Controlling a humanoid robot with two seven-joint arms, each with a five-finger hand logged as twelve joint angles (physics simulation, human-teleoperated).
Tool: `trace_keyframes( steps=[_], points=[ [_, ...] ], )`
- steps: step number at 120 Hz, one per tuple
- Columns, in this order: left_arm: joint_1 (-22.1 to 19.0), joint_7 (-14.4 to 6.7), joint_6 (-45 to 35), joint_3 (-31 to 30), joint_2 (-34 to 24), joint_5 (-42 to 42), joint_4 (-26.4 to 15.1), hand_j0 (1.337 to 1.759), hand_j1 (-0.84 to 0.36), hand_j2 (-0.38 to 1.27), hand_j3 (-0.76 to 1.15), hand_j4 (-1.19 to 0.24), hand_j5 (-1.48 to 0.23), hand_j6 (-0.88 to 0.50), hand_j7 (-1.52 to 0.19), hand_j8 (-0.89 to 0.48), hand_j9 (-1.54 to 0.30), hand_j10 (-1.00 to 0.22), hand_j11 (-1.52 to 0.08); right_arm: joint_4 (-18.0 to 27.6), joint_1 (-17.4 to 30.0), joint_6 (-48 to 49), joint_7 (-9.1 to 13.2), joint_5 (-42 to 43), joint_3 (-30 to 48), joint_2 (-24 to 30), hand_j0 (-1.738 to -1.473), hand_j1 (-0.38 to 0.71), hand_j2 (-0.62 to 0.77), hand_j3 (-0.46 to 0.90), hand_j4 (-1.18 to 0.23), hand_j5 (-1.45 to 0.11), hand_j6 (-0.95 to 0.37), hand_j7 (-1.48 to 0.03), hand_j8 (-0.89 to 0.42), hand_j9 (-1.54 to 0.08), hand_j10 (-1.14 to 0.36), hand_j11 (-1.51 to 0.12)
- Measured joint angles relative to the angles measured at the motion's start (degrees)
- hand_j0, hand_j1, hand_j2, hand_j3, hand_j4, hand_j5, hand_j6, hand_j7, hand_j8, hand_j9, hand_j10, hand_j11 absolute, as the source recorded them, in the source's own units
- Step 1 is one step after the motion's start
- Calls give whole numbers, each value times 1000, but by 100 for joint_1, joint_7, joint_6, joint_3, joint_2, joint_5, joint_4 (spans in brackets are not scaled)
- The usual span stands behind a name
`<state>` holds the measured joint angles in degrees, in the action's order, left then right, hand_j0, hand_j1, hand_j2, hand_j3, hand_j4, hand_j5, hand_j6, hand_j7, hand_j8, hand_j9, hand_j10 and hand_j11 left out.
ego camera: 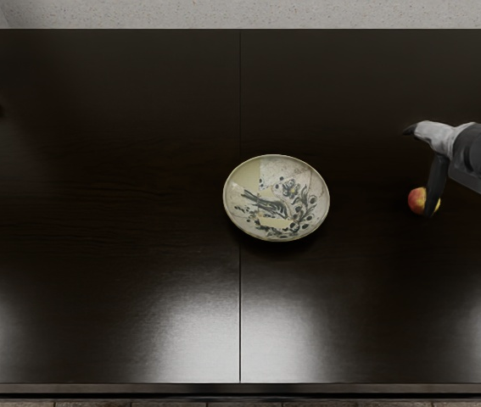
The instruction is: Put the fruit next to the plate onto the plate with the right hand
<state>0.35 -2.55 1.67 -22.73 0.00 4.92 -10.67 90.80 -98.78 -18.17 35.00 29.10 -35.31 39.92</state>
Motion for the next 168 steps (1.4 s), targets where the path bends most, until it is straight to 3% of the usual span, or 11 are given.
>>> trace_keyframes(
  steps=[45,92,168],
  points=[
    [-9,0,-25,-3,0,0,-41,1658,71,46,0,-232,-301,-232,-301,-232,-301,-232,-301,95,682,-1563,0,609,-762,-232,-1658,-204,-23,0,-124,-159,-125,-159,-124,-159,-123,-159],
    [-9,0,-26,-24,0,0,-152,1658,71,46,0,-231,-301,-231,-301,-231,-301,-231,-301,-164,997,-1681,0,759,-947,-597,-1658,-124,-36,0,-190,-245,-191,-245,-190,-245,-190,-245],
    [105,0,-26,-117,0,5,-163,1658,71,46,0,-231,-301,-231,-301,-231,-301,-231,-301,-1214,1256,-1684,0,661,-923,-1291,-1658,-82,-43,0,-224,-290,-225,-290,-224,-290,-224,-290]
  ],
)
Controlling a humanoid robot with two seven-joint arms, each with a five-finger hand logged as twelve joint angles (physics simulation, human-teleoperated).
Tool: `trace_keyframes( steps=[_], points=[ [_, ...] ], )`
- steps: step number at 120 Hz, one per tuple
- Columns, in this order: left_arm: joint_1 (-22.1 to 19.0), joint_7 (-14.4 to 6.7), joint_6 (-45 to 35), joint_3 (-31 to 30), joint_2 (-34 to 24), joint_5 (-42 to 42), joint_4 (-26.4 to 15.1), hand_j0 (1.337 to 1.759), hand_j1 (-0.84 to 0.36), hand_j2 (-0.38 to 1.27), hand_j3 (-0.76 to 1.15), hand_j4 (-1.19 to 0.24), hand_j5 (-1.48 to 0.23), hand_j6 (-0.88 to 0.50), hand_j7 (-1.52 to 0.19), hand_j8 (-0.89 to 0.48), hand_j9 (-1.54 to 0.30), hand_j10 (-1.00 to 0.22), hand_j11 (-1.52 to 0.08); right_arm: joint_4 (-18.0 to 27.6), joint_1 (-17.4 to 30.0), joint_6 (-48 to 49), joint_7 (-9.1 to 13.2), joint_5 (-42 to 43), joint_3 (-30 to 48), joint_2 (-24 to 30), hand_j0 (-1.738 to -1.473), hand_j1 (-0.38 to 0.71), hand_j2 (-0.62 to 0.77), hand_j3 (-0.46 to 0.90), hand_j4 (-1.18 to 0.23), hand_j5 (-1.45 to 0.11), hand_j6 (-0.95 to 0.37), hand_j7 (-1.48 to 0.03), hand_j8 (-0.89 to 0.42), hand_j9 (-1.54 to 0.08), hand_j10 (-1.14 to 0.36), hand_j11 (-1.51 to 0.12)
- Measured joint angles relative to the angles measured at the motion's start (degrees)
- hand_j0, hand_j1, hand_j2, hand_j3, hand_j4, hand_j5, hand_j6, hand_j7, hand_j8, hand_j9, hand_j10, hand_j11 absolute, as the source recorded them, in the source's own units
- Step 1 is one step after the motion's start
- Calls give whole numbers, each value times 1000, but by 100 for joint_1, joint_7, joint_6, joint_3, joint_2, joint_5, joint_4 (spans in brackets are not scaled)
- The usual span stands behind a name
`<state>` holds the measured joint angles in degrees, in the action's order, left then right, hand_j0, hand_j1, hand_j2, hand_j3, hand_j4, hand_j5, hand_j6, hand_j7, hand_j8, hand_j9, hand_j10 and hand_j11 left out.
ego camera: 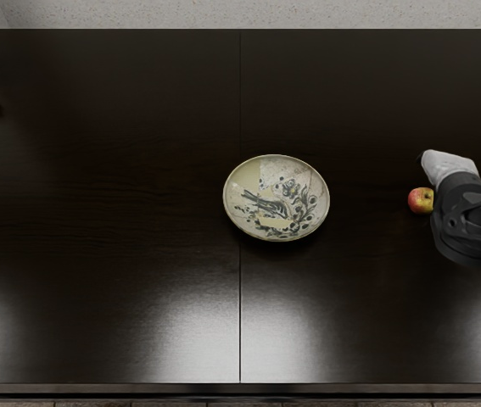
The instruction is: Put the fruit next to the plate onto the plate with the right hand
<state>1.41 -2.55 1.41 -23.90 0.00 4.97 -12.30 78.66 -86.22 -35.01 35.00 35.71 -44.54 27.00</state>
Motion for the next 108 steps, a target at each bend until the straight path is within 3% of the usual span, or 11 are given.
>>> trace_keyframes(
  steps=[108],
  points=[
    [-13,0,0,17,0,-2,1,1658,71,46,0,-231,-301,-231,-301,-231,-301,-231,-301,-59,125,0,0,-48,16,-262,-1658,101,-74,0,-376,-489,-377,-488,-377,-488,-376,-488]
  ],
)
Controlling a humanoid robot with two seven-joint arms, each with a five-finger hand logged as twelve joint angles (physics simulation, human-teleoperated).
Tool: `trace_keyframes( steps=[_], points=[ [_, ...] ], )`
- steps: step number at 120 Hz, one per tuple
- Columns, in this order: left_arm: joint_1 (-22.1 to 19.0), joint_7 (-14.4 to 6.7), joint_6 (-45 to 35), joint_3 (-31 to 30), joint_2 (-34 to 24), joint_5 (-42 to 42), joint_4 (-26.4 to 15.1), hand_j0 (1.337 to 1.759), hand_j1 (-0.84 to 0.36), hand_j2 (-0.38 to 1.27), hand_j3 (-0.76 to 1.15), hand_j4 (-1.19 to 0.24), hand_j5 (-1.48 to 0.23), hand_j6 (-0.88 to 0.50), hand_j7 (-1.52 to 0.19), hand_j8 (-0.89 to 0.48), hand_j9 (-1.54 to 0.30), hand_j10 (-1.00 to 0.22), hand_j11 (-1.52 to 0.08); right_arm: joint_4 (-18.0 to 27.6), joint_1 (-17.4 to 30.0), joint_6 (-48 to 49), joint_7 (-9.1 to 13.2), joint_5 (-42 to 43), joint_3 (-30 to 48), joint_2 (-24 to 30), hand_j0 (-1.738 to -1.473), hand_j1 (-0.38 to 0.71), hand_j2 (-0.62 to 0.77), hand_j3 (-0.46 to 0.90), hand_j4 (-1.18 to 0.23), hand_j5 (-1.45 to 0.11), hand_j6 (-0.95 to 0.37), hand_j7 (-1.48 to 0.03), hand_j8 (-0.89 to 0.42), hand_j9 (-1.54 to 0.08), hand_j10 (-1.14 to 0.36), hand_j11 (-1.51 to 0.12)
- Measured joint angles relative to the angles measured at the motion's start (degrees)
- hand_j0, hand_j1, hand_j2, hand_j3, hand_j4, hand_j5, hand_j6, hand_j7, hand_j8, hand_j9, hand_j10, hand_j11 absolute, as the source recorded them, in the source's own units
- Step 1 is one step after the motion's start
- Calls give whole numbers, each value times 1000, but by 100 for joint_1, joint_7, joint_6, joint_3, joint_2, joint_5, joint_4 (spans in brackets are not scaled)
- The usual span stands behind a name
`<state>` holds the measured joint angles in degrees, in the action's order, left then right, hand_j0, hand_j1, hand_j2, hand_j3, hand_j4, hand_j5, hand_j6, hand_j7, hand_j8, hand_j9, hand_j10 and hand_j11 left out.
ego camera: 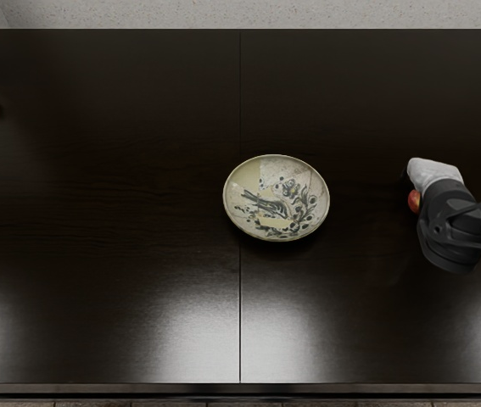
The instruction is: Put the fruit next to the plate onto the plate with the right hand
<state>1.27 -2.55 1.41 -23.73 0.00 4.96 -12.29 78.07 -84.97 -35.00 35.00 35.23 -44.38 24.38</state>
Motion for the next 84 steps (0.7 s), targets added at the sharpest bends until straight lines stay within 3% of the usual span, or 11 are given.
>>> trace_keyframes(
  steps=[84],
  points=[
    [13,0,0,-17,0,0,-1,1658,71,46,0,-231,-301,-231,-301,-231,-301,-231,-301,-163,87,4,2,2,-14,17,-1656,150,-102,0,-428,-573,-434,-564,-429,-572,-429,-572]
  ],
)
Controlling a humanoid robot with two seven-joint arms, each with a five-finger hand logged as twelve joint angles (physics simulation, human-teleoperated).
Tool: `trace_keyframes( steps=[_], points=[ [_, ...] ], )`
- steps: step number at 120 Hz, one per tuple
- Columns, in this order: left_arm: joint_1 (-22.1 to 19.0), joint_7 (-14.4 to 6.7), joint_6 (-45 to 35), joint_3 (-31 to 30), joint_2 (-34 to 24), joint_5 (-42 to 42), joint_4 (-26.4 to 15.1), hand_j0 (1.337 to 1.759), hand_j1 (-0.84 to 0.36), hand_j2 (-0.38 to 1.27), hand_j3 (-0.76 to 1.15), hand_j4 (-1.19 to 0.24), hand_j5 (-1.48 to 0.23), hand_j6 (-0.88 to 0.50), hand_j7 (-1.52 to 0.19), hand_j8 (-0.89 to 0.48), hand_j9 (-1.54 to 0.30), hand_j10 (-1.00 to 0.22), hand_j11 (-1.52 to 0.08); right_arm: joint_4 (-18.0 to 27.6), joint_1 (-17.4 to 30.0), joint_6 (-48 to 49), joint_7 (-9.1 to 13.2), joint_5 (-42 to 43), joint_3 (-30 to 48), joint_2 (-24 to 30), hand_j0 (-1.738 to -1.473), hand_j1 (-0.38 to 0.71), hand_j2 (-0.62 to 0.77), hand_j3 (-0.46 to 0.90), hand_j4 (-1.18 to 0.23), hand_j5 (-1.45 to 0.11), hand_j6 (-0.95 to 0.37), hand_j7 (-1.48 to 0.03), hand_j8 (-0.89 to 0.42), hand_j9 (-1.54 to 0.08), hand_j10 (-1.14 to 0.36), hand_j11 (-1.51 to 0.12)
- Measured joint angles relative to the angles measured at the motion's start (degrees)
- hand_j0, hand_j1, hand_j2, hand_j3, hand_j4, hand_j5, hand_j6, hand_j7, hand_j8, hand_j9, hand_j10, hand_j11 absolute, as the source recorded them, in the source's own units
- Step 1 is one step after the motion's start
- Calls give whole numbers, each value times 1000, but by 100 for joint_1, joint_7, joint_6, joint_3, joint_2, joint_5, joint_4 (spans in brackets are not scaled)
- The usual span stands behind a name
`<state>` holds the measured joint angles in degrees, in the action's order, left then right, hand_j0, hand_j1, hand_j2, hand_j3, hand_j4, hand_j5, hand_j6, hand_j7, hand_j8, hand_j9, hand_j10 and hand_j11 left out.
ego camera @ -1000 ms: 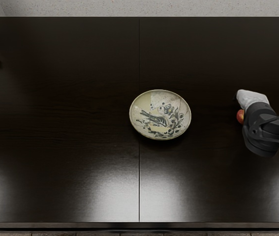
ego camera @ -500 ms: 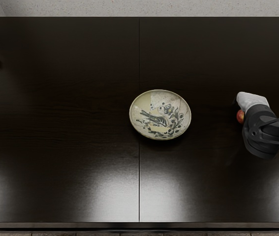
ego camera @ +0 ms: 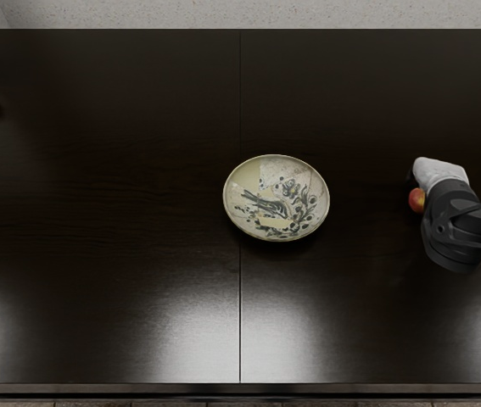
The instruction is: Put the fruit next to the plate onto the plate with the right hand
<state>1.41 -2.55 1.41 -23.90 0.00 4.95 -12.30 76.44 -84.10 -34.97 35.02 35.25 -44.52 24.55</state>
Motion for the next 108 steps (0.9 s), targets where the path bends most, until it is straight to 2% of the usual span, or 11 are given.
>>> trace_keyframes(
  steps=[57,108],
  points=[
    [-3,0,0,2,0,-1,0,1658,71,46,0,-231,-301,-231,-301,-231,-301,-231,-301,-36,34,-2,0,-3,8,-20,-1657,236,-58,0,-510,-675,-485,-669,-511,-674,-511,-673],
    [-3,0,0,8,0,2,0,1658,71,46,0,-231,-301,-231,-301,-231,-301,-231,-301,-13,3,2,-1,-26,5,-21,-1656,259,39,0,-578,-769,-460,-760,-476,-771,-577,-771]
  ],
)
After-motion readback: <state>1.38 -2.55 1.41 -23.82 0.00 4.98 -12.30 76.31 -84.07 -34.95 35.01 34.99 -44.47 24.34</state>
